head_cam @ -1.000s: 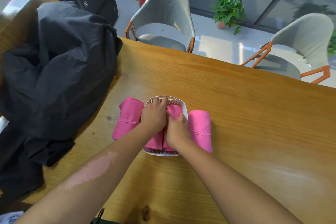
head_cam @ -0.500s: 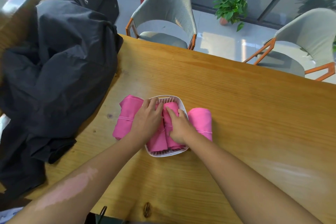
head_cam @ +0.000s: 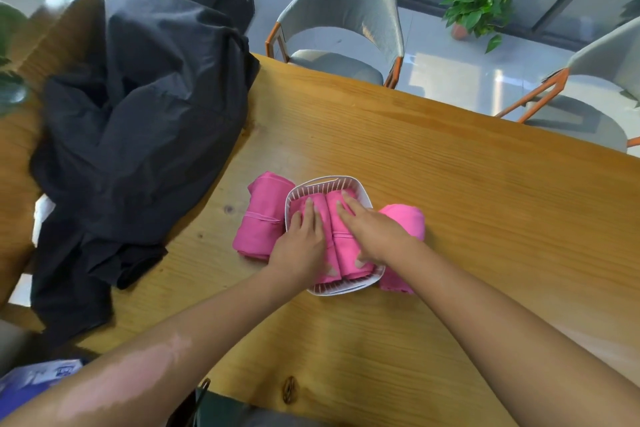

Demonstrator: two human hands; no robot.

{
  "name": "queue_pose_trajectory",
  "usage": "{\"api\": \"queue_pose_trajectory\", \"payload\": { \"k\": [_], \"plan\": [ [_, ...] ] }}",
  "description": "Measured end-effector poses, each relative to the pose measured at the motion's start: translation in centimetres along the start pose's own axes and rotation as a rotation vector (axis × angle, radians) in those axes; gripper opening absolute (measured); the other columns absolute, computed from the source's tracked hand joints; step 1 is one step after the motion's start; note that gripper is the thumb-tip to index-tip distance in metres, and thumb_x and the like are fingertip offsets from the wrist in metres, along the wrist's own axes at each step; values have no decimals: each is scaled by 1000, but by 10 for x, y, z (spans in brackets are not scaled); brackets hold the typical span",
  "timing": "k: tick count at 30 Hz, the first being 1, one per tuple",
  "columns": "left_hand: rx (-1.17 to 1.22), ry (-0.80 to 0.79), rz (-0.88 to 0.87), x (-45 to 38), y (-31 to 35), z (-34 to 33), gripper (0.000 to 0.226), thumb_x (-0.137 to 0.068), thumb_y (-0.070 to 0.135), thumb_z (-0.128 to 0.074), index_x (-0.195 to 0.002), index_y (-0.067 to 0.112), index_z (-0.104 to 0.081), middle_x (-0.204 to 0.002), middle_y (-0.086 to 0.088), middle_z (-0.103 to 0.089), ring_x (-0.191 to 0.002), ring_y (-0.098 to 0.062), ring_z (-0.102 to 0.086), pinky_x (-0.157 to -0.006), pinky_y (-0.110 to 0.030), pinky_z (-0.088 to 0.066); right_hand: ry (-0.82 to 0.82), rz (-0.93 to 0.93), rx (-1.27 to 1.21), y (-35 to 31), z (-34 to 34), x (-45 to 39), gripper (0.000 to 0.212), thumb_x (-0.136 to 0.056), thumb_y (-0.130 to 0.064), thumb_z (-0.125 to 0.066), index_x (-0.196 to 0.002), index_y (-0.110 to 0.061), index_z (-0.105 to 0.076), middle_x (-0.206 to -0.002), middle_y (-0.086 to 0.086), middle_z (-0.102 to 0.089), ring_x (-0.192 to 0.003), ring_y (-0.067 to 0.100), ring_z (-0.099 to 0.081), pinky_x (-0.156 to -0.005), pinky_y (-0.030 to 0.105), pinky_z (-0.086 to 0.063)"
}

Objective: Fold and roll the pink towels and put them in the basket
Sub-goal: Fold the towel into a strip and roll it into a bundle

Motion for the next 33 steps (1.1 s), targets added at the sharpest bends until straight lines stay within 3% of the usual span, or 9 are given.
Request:
{"api": "queue_pose_trajectory", "payload": {
  "k": [9,11,13,16,19,21,25,28,33],
  "plan": [
    [-41,-92,-56,-11,-7,9,115,-84,54,-72,-157,-6,-6,-164,-28,-6,-150,-39,-22,-118,-45,-34,44,-83,-34,-10,-12,-2,115,-81,-9,-77,-158,-5,9,-163,17,23,-133,35,-47,-98,37,-49],
    [69,-6,-59,-8,-16,18,94,-88,50,-68,-154,-2,-26,-163,-23,-22,-143,-36,-36,-114,-42,-40,12,-93,-37,-11,-12,1,103,-87,-8,-67,-158,-3,8,-162,20,23,-137,38,-41,-101,38,-46],
    [169,167,-92,-4,-25,27,50,-98,39,-58,-133,3,-56,-144,-15,-53,-123,-30,-56,-102,-43,-49,42,-96,-154,-9,-7,7,85,-87,-11,-57,-159,-7,-10,-166,16,5,-145,36,-28,-111,40,-39],
    [231,476,-106,1,-43,38,15,-95,19,-62,-102,7,-68,-107,-7,-67,-97,-27,-62,-82,-38,-53,438,-183,-390,10,4,23,59,-88,-13,-50,-146,-18,-43,-151,1,-41,-135,23,-35,-111,35,-32],
    [194,655,26,7,-60,40,8,-89,12,-65,-96,7,-64,-98,-9,-63,-88,-29,-56,-75,-42,-48,715,-428,-469,33,-10,42,49,-89,-13,-51,-138,-17,-50,-141,2,-48,-127,25,-41,-105,38,-34],
    [245,662,211,9,-72,34,11,-91,12,-60,-100,6,-59,-97,-10,-59,-85,-29,-53,-71,-42,-46,662,-611,-527,46,-33,47,55,-93,-19,-55,-145,-14,-41,-149,6,-39,-132,30,-37,-105,43,-37],
    [421,451,564,8,-90,10,39,-97,29,-59,-128,6,-51,-120,-13,-55,-106,-31,-55,-83,-42,-50,448,-863,-833,62,-74,47,95,-88,-47,-69,-155,-7,-15,-151,22,-33,-135,41,-39,-106,46,-38],
    [467,352,561,1,-91,3,57,-96,43,-59,-137,6,-46,-128,-14,-53,-112,-33,-57,-78,-39,-47,352,-828,-1007,59,-87,39,118,-77,-55,-78,-155,-4,-6,-148,26,-38,-132,41,-45,-105,44,-42],
    [520,131,552,-12,-97,-14,93,-85,57,-69,-148,3,-28,-136,-16,-48,-117,-38,-57,-79,-42,-46,445,-847,-992,62,-81,41,100,-75,-42,-83,-147,-5,-24,-136,22,-53,-118,39,-56,-93,45,-49]
  ]
}}
Point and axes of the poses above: each hand's wrist, its own x-axis away from the middle knuckle, its own z-axis out of the back of the hand, y = z × x, the point moved 4 cm from there along -x, towards the middle knuckle
